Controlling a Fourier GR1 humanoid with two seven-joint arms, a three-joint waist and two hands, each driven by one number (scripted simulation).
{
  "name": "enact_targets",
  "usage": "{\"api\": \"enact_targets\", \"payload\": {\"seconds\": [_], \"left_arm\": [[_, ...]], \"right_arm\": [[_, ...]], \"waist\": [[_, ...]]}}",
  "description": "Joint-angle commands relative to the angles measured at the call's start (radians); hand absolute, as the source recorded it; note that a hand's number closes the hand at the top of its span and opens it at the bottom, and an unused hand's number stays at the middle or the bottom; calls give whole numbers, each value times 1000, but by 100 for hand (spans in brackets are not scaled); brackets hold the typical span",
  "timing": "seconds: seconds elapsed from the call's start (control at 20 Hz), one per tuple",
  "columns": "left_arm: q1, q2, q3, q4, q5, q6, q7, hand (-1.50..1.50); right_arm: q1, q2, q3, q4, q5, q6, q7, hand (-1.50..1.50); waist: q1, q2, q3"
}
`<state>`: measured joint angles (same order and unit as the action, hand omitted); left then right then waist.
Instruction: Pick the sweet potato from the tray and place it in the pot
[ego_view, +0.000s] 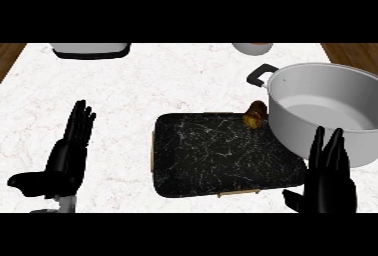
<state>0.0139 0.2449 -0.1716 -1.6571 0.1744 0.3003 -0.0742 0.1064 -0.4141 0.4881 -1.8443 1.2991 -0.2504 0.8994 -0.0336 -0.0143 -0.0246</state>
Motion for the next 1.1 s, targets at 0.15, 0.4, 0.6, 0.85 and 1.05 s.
{"api": "enact_targets", "payload": {"seconds": [0.15,0.4,0.6,0.85,1.05], "left_arm": [[-27,-35,-34,24,-26,14,-8,0],[-28,-45,-40,62,-24,-10,-50,0],[-50,-70,-47,93,-43,11,-68,0],[-38,-38,-27,49,-10,-30,-40,0],[-1,-57,-37,40,-32,1,-54,0]], "right_arm": [[-50,305,181,70,276,310,342,-150],[-134,408,203,195,315,425,496,-150],[-130,411,232,236,291,427,582,-150],[-170,413,201,286,227,413,587,-150],[-168,413,227,266,235,420,588,-150]], "waist": [[40,15,17],[54,23,20],[45,24,23],[58,20,25],[54,13,24]]}}
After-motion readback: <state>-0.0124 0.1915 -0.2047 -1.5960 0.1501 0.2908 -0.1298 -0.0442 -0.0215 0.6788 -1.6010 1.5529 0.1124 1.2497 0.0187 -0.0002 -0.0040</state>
